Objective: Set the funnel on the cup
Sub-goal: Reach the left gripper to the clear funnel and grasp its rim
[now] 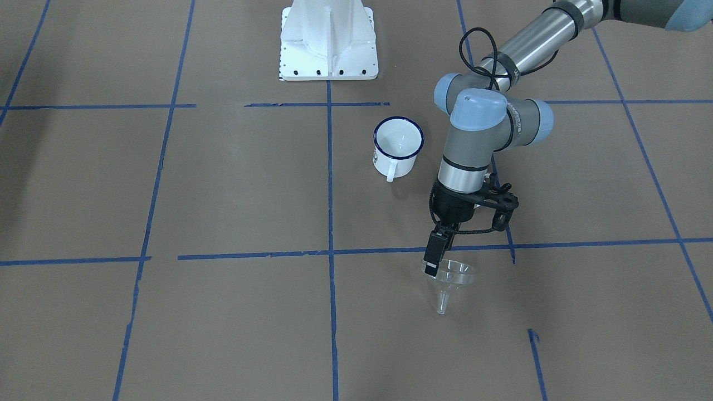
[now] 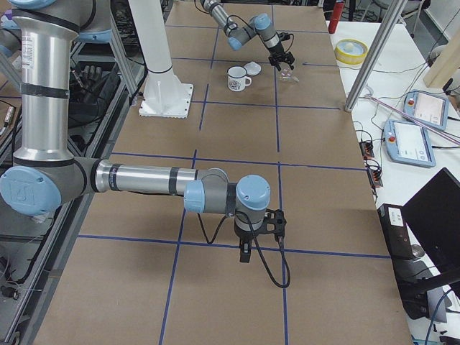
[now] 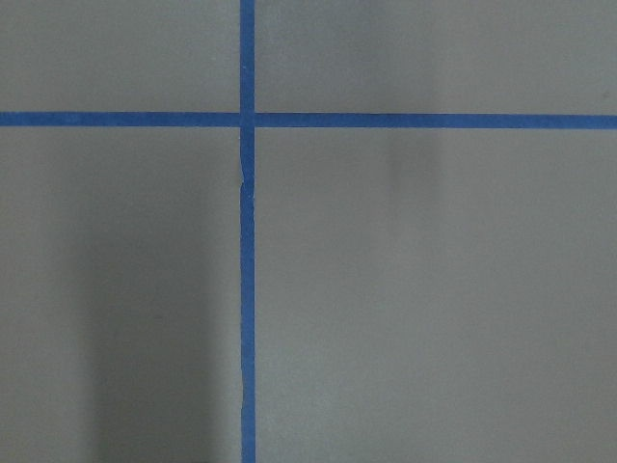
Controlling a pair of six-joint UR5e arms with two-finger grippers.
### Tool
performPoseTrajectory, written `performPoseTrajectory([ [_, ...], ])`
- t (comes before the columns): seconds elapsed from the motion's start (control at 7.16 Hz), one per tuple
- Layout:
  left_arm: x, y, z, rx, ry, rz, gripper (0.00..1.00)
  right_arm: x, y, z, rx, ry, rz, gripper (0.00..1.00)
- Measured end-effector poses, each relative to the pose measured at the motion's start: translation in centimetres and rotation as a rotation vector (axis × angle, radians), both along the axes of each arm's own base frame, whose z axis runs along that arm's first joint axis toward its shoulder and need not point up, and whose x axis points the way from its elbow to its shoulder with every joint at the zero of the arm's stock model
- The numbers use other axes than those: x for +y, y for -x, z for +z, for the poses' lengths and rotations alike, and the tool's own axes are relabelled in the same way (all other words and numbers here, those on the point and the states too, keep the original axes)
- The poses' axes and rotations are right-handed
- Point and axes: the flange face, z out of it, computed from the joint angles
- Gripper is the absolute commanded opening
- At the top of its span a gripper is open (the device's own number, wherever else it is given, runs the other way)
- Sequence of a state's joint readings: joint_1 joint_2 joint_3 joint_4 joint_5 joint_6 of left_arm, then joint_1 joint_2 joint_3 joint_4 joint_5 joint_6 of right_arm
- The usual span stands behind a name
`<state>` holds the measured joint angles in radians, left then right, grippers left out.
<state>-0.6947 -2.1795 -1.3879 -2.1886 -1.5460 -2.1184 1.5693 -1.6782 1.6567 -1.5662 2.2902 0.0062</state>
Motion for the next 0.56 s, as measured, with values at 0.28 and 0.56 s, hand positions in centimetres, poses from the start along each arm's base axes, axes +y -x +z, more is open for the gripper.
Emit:
performPoseTrajectory([
  [0.28,-0.81,-0.41,1.06,0.003,-0.020,-0.043,0.39,0.00,0.00,0.00,0.000,0.000,0.000,1.00],
  [0.56,-1.06,-0.42,0.82,0.003,-0.032,-0.053,0.00,0.00,0.00,0.00,0.000,0.000,0.000,1.00],
])
